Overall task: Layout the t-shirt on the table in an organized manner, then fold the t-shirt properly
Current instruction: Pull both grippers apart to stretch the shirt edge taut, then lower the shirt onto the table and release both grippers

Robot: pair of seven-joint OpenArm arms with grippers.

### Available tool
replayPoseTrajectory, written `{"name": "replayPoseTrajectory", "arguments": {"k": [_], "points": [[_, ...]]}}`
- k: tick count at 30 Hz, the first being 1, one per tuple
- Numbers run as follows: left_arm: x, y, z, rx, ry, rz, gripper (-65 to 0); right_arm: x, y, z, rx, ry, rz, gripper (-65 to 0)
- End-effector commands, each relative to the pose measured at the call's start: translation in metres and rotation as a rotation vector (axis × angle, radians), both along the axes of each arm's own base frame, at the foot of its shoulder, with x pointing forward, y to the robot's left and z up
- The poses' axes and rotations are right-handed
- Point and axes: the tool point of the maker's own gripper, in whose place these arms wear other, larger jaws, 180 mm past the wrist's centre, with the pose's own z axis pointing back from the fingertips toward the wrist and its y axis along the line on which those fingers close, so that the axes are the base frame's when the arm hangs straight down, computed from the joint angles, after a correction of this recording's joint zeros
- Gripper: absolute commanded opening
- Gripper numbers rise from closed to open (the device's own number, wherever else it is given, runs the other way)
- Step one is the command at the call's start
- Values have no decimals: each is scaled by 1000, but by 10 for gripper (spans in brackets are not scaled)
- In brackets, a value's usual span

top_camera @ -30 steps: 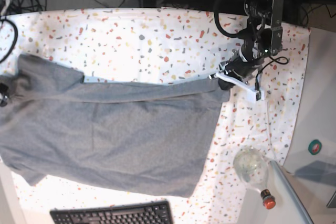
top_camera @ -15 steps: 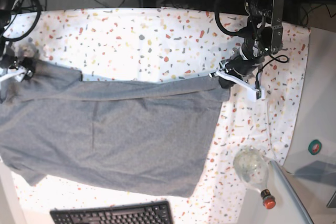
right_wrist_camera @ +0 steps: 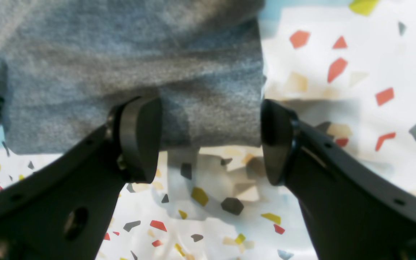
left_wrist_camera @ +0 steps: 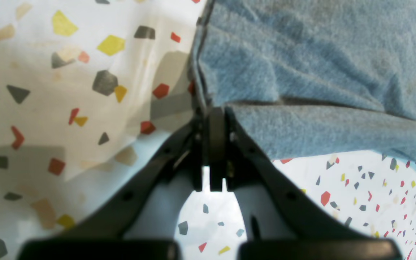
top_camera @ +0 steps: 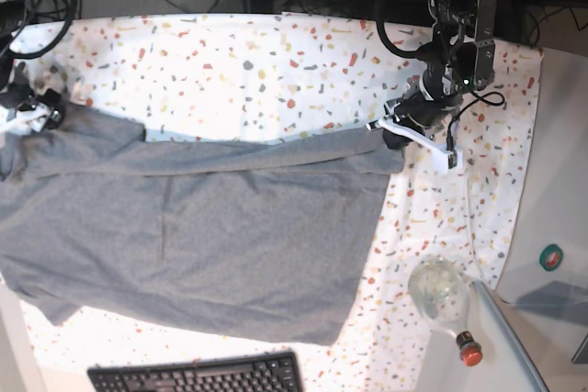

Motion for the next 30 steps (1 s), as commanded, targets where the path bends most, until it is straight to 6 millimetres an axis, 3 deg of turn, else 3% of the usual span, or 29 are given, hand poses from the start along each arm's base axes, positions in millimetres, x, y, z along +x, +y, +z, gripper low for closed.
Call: {"name": "replayPoseTrajectory", "arguments": {"k": [1,3,4,6,10,13,22,30], "points": [[10,2,11,2,-45,-1,-650,7,-8,8,-20,-25,4,-251],[5,2,8,2,-35,-1,-650,6,-8,8,-19,-24,2,-329],[4,2,9,3,-36,0,-650,6,-8,8,-19,-25,4,-411],[5,0,16,4,-54,-6,-650,6,-8,11,-21,-31,12,-650],[-8,1,31,27,-83,-32,-650,-17,0,41,-8,-134,-38,-650],[-31,2,35,39,-70,-45,-650,-42,4,63,-52,-96,15,-650],[-107,-1,26,48,43,-74,-650,-110,23,44,-16,69,36,-650],[-124,-2,22,46,75,-75,-650,-134,34,44,-12,102,39,-650]]}}
